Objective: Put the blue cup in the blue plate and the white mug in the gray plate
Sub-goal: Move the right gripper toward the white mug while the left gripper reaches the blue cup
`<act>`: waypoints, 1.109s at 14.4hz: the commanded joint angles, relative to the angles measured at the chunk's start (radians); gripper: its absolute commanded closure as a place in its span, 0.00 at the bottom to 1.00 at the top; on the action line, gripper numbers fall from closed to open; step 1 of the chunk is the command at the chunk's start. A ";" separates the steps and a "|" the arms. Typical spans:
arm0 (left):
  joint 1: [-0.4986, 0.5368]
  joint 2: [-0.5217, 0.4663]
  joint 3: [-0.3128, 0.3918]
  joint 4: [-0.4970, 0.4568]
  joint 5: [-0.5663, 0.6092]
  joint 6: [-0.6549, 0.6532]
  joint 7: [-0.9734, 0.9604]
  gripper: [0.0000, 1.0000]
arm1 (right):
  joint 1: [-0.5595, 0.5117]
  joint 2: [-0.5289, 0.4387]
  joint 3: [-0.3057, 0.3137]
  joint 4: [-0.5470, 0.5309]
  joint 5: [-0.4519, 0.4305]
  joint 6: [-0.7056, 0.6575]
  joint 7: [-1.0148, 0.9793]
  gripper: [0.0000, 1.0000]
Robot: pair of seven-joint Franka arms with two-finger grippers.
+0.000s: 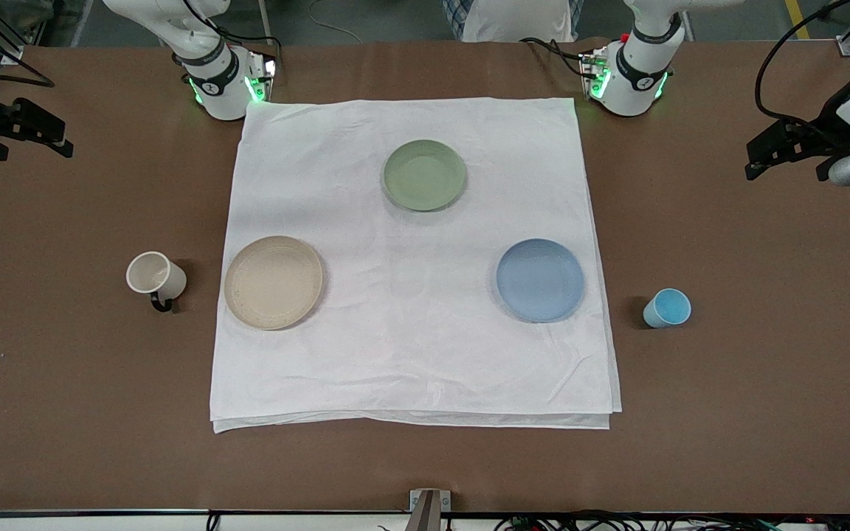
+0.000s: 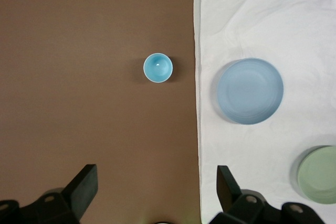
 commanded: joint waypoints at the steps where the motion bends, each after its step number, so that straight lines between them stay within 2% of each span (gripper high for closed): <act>1: 0.005 0.002 0.002 0.013 0.021 -0.006 0.019 0.00 | -0.018 -0.010 0.011 0.000 0.013 -0.004 0.001 0.00; 5: 0.009 0.061 0.015 0.013 0.021 0.006 0.025 0.00 | -0.020 0.010 0.011 0.001 -0.001 0.008 -0.005 0.00; 7: 0.018 0.124 0.024 -0.001 0.020 0.062 0.024 0.00 | -0.047 0.098 0.007 0.030 -0.003 0.002 -0.010 0.00; 9: 0.046 0.193 0.022 -0.030 0.021 0.136 0.012 0.00 | -0.074 0.200 0.009 0.069 0.017 0.059 -0.008 0.00; 12: 0.072 0.246 0.022 -0.185 0.021 0.384 -0.002 0.00 | -0.075 0.364 0.009 0.083 -0.007 0.229 -0.011 0.00; 14: 0.074 0.281 0.022 -0.303 0.020 0.576 -0.051 0.00 | -0.092 0.441 0.011 0.037 -0.001 0.358 -0.031 0.00; 16: 0.084 0.340 0.022 -0.360 0.020 0.723 -0.057 0.00 | -0.081 0.462 0.011 -0.049 0.000 0.483 -0.033 0.00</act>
